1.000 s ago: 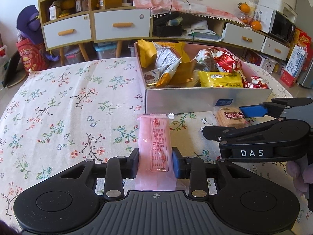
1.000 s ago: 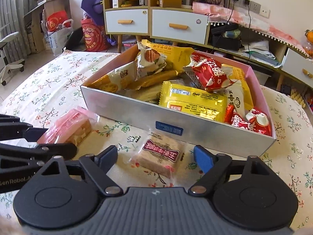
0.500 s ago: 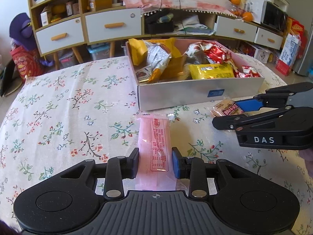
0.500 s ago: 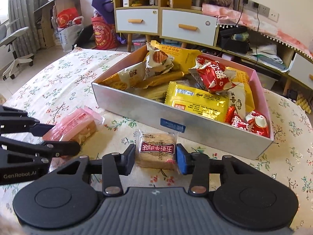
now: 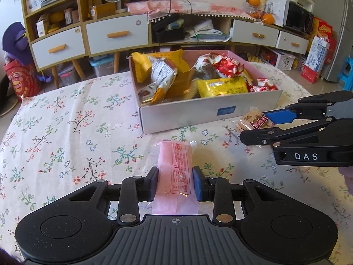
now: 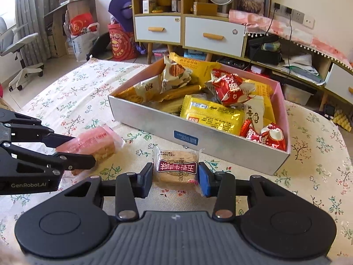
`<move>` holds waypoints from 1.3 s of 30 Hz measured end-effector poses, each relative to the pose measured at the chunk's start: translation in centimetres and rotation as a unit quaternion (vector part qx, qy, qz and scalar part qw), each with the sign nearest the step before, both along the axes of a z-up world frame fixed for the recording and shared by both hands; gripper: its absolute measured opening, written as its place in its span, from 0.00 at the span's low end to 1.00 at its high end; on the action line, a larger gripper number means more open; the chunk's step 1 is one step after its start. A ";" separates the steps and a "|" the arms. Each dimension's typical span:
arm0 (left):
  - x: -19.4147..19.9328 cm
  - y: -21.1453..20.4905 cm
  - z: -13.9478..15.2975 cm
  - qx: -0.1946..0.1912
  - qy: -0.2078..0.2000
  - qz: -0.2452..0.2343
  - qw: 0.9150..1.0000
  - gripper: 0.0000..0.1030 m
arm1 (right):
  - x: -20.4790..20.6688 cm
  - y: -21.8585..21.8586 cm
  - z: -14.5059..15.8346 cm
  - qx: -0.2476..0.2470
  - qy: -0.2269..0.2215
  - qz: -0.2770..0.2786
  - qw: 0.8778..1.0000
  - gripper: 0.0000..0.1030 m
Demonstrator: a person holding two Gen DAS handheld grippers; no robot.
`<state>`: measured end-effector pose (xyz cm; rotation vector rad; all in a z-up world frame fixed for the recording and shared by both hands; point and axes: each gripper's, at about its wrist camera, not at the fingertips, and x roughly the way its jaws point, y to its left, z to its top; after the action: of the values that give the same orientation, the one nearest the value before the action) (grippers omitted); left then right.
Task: Organize snacks
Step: 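Carry the pink pack and pastry pack into the box and open both tools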
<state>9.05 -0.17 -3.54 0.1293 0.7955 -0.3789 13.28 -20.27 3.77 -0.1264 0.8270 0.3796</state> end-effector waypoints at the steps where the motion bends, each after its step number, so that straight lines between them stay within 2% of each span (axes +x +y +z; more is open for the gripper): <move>1: -0.1 0.0 0.2 -0.003 -0.001 -0.002 1.000 0.29 | 0.0 -0.1 0.2 0.002 -0.002 0.000 1.000 0.38; 14: -0.4 -0.2 3.2 -0.033 -0.023 -0.015 0.999 0.28 | 0.2 -1.2 2.1 0.041 -0.023 -0.013 0.999 0.38; 23: 2.2 -1.4 5.3 -0.052 -0.047 -0.007 0.998 0.28 | 2.4 -1.5 2.5 0.073 -0.021 -0.043 0.996 0.38; 39: 9.0 -3.4 2.8 -0.041 -0.041 0.003 0.998 0.28 | 7.1 -2.4 0.7 0.106 0.002 -0.084 0.991 0.38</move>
<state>18.05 -3.54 -0.77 0.0657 0.6989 -0.3966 20.33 -22.66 4.46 0.1412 0.7899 0.3068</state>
